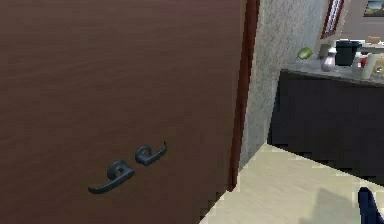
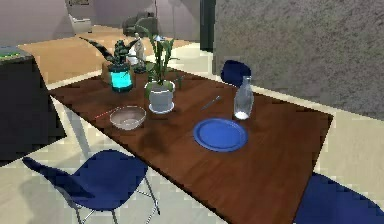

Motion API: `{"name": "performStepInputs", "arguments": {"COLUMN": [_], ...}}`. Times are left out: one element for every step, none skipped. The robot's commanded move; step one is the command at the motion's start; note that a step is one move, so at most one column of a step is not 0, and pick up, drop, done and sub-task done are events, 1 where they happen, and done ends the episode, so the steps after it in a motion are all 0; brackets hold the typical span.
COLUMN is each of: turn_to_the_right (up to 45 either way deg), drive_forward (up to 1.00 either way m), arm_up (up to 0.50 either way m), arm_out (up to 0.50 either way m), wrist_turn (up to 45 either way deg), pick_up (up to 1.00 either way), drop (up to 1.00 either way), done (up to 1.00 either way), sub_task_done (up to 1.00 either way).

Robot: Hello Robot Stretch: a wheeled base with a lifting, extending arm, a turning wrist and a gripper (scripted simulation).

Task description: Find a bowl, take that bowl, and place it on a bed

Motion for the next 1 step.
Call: {"name": "performStepInputs", "arguments": {"turn_to_the_right": [-15.0], "drive_forward": [0.00], "arm_up": [0.00], "arm_out": [0.00], "wrist_turn": [0.0], "pick_up": [0.00], "drop": [0.00], "done": [0.00], "sub_task_done": [0.00]}}
